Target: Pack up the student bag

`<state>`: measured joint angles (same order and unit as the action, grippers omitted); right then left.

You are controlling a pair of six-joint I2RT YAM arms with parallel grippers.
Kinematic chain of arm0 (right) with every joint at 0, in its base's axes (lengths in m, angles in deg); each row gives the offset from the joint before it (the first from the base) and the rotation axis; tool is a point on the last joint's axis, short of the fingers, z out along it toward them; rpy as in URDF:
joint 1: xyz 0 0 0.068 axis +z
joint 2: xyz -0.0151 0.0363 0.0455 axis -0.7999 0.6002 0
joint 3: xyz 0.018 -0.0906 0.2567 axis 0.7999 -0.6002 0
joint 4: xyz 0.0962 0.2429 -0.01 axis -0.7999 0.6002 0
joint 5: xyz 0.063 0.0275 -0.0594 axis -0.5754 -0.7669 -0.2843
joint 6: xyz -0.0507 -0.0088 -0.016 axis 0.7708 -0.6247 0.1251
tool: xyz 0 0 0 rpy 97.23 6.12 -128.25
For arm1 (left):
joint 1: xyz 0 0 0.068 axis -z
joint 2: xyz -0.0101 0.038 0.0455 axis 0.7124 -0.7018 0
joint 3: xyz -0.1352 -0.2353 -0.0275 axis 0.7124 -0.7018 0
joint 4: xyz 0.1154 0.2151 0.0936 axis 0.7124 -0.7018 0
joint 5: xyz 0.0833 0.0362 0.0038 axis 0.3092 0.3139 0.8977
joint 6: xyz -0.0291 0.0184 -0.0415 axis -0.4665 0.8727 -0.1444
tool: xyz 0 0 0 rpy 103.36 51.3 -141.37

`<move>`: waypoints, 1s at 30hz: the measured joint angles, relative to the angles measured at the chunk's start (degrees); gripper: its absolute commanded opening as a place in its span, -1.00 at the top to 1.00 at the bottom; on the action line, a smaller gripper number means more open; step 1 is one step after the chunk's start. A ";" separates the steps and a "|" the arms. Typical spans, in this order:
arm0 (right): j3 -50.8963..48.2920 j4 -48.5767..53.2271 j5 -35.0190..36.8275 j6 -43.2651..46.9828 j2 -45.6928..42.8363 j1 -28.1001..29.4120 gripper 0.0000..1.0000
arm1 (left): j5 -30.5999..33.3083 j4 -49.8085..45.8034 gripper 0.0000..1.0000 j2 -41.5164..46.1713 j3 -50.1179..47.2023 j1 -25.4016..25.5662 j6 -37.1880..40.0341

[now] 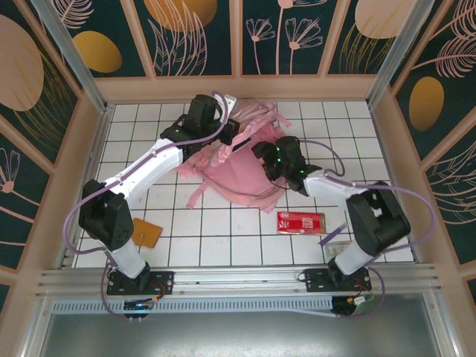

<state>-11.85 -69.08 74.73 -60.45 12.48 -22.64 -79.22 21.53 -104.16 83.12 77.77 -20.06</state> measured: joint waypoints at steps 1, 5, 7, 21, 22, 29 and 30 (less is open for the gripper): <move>-0.76 2.84 0.52 1.25 -1.99 -0.07 -0.44 | -0.02 0.44 1.00 0.00 -0.68 -0.15 0.48; -1.53 14.19 3.39 8.37 -8.74 -0.92 -0.48 | -0.15 0.98 1.00 0.00 -3.06 -0.20 2.38; -1.53 19.74 5.05 12.48 -12.17 -1.88 -0.49 | -0.31 1.55 1.00 0.00 -4.63 -0.13 3.48; -1.51 37.57 -1.90 36.41 -19.23 -6.47 -0.44 | -12.24 1.97 -0.82 -1.31 -6.27 -0.52 5.38; -0.98 37.57 -3.32 38.01 -18.67 -6.05 -0.43 | -12.15 2.25 -0.96 -0.44 -6.75 -0.55 4.31; 2.91 36.22 -7.30 42.93 -11.96 -2.73 -0.34 | 5.33 3.04 -0.98 9.70 -11.10 -7.34 -3.72; 3.74 36.02 -7.28 43.32 -10.27 -1.73 -0.32 | 8.33 3.04 -0.98 9.66 -10.88 -8.68 -4.07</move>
<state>-8.11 -33.06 67.45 -17.13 2.20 -24.37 -70.89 24.56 -94.50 72.24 69.09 -24.13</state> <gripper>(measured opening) 0.673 0.988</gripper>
